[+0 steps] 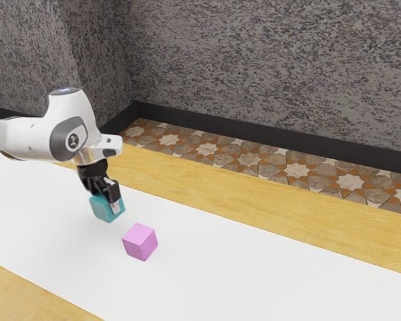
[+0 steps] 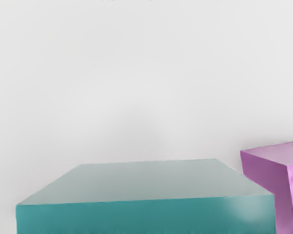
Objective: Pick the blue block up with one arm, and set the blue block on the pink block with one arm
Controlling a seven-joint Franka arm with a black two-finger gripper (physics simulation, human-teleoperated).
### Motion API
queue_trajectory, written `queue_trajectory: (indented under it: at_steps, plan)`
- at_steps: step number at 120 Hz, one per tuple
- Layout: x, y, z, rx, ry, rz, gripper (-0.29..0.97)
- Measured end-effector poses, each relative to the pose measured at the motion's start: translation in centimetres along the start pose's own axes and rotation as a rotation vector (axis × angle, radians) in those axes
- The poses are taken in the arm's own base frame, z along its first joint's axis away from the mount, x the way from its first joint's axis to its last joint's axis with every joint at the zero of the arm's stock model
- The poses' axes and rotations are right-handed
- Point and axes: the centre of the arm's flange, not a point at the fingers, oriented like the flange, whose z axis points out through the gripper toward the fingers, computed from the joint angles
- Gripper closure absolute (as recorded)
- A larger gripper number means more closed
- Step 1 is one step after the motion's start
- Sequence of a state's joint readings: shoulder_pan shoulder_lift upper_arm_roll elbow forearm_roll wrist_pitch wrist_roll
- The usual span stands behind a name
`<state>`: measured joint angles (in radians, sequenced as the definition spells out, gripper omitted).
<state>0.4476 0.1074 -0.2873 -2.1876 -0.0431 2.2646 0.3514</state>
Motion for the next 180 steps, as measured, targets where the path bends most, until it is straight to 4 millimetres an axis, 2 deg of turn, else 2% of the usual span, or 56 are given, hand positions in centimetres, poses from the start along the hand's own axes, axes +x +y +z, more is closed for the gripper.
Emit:
queue_trajectory:
  at_steps: [19,64,86,109,137,158,180]
  plan:
    - [1.0,2.9,0.2,0.001,-0.007,-0.057,0.35]
    - [1.4,7.1,0.8,0.034,-0.036,-0.13,0.36]
    - [1.2,7.6,0.9,0.043,-0.044,-0.172,0.36]
    - [1.3,9.8,1.1,0.048,-0.052,-0.168,0.36]
    - [1.1,9.9,1.4,0.081,-0.059,-0.15,0.36]
    - [1.3,11.2,1.0,0.092,-0.046,-0.12,0.36]
    - [1.2,11.1,1.0,0.094,-0.047,-0.12,0.36]
